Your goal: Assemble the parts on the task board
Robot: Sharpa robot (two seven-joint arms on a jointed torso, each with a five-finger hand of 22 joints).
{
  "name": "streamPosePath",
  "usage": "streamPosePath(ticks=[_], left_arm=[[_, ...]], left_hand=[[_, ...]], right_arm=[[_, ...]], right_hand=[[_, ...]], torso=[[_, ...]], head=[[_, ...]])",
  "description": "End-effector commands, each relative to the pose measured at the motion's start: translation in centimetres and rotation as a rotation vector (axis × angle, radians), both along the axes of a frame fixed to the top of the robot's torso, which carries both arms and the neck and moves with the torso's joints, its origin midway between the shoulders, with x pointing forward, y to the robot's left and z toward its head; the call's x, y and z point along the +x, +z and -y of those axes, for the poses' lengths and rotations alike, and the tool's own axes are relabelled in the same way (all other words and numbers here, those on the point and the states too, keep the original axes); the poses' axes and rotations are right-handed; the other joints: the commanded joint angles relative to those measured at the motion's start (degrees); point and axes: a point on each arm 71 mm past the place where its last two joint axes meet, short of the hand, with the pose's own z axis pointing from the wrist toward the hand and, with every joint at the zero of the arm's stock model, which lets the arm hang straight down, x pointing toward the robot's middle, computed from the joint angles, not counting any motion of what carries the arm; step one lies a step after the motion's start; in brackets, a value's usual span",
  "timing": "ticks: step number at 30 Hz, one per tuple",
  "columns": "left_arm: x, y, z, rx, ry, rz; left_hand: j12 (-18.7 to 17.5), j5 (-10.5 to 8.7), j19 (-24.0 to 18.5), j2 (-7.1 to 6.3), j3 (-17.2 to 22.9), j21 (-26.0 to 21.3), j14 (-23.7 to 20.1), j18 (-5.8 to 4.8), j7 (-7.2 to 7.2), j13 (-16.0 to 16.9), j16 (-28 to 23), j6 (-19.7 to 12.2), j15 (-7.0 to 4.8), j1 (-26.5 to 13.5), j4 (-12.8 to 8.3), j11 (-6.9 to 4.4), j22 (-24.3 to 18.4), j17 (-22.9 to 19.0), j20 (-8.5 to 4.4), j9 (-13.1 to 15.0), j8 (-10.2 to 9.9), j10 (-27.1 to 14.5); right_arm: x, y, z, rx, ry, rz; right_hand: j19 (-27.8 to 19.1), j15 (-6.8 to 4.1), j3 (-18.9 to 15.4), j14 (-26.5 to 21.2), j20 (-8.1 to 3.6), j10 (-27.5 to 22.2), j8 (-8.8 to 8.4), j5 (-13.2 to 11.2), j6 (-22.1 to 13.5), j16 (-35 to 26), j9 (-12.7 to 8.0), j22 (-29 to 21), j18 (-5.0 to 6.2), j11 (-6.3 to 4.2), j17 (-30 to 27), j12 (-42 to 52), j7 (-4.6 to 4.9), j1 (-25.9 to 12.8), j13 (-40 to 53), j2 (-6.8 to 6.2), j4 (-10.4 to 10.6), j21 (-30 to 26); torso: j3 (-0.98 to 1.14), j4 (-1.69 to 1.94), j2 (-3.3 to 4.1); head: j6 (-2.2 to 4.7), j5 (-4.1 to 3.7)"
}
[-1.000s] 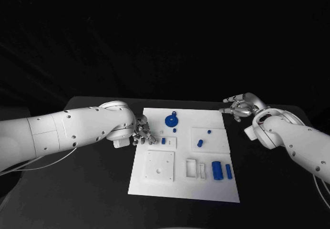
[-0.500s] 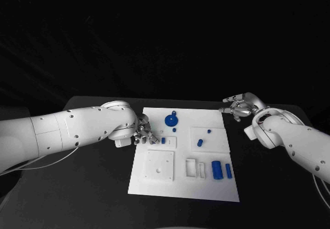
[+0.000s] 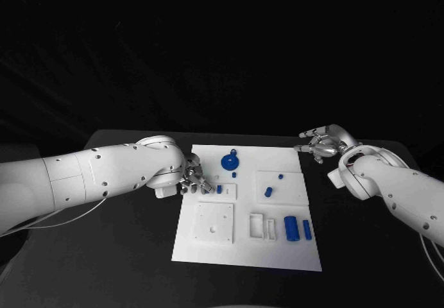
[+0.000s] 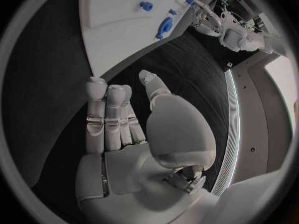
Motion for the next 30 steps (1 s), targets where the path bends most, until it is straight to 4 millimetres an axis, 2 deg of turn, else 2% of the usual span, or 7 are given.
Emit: streamPosePath(ticks=[1, 7, 11, 15, 22, 30], left_arm=[[-0.1, -0.45, 0.08, 0.017, -0.007, 0.0], [-0.09, -0.48, 0.16, 0.017, -0.007, 0.001], [-0.08, -0.47, 0.17, 0.016, -0.005, 0.004], [-0.08, -0.46, 0.19, 0.012, -0.002, 0.007], [-0.1, -0.44, 0.25, 0.001, 0.005, 0.015], [-0.27, -0.43, 0.25, -0.015, 0.012, 0.013]], left_hand=[[-0.2, -0.23, 0.0, 1.41, 0.0, -0.3, -0.1, -0.49, 0.05, 0.1, -0.1, -0.5, -0.27, 0.6, -1.2, -0.01, 1.0, 0.1, -0.34, -0.3, -0.3, 2.4], [-0.1, 0.11, 0.0, 4.16, 0.7, -0.3, 0.0, -0.41, -0.11, 0.1, 0.0, -0.7, -0.26, 2.4, -4.7, -0.07, 1.0, 0.2, -0.27, 0.0, -0.2, 2.4], [-0.1, 0.68, 0.0, 5.18, 1.4, -0.2, 0.0, -0.34, -0.2, 0.1, 0.1, -0.8, -0.26, 2.8, -6.2, -0.12, 1.0, 0.3, -0.2, 0.5, 0.2, 2.4], [-0.2, 3.33, -0.1, 6.07, 3.1, -0.1, -0.1, -0.12, -0.17, 0.0, 0.0, -1.6, -0.19, 2.5, -9.0, -0.03, 1.1, 0.2, -0.02, 2.8, 1.4, 2.4], [0.0, 7.02, -0.3, 7.14, 6.4, 0.3, 0.0, 0.41, 0.09, -0.2, 0.3, -2.3, -0.01, 0.4, -12.6, 0.11, 1.1, 0.4, 0.35, 5.6, 2.0, 2.4], [0.2, 9.3, -0.5, 8.1, 8.9, 0.9, 0.1, 0.87, 0.24, -0.3, 0.5, -2.0, 0.11, -1.1, -15.0, 0.2, 1.1, 0.6, 0.67, 6.6, 1.8, 2.5]], right_arm=[[-0.04, -0.03, -0.15, -0.001, 0.017, -0.003], [-0.04, -0.06, -0.16, -0.001, 0.018, -0.004], [-0.05, -0.1, -0.16, -0.001, 0.019, -0.005], [-0.07, -0.17, -0.17, -0.001, 0.019, -0.007], [-0.15, -0.33, -0.26, -0.001, 0.023, -0.011], [-0.28, -0.53, -0.34, -0.001, 0.027, -0.017]], right_hand=[[0.5, -0.19, -0.1, -0.3, -0.03, 0.0, -0.3, 0.4, -0.5, -0.4, -0.1, 3.1, 0.75, -0.17, -0.1, 0.1, 0.07, -0.6, -0.1, 0.14, 0.3, -0.2], [0.5, -0.19, -0.1, -0.3, -0.03, 0.0, -0.3, 0.4, -0.5, -0.4, -0.1, 3.1, 0.75, -0.17, -0.1, 0.1, 0.07, -0.6, -0.1, 0.14, 0.3, -0.2], [0.5, -0.21, -0.1, -0.2, -0.04, 0.1, -0.29, 0.4, -0.3, -0.4, 0.0, 3.1, 0.74, -0.18, -0.1, 0.2, 0.05, -0.6, -0.1, 0.18, 0.2, -0.2], [0.5, -0.21, -0.1, -0.2, -0.04, 0.1, -0.29, 0.4, -0.3, -0.4, 0.0, 3.1, 0.74, -0.18, -0.1, 0.2, 0.05, -0.6, -0.1, 0.18, 0.2, -0.2], [0.5, -0.21, -0.1, -0.2, -0.04, 0.1, -0.29, 0.4, -0.3, -0.4, 0.0, 3.1, 0.74, -0.18, -0.1, 0.2, 0.05, -0.6, -0.1, 0.18, 0.2, -0.2], [0.5, -0.21, -0.1, -0.2, -0.04, 0.1, -0.29, 0.4, -0.3, -0.4, 0.0, 3.1, 0.74, -0.18, -0.1, 0.2, 0.05, -0.6, -0.1, 0.18, 0.2, -0.2]], torso=[[-0.03, 0.01, -0.01], [-0.05, 0.03, 0.0], [-0.05, 0.03, -0.01], [-0.06, 0.04, -0.01], [-0.05, 0.0, -0.02], [-0.04, 0.03, -0.03]], head=[[0.01, -0.05], [-0.03, -0.07], [-0.05, -0.02], [-0.05, 0.0], [0.09, 0.11], [0.18, 0.16]])
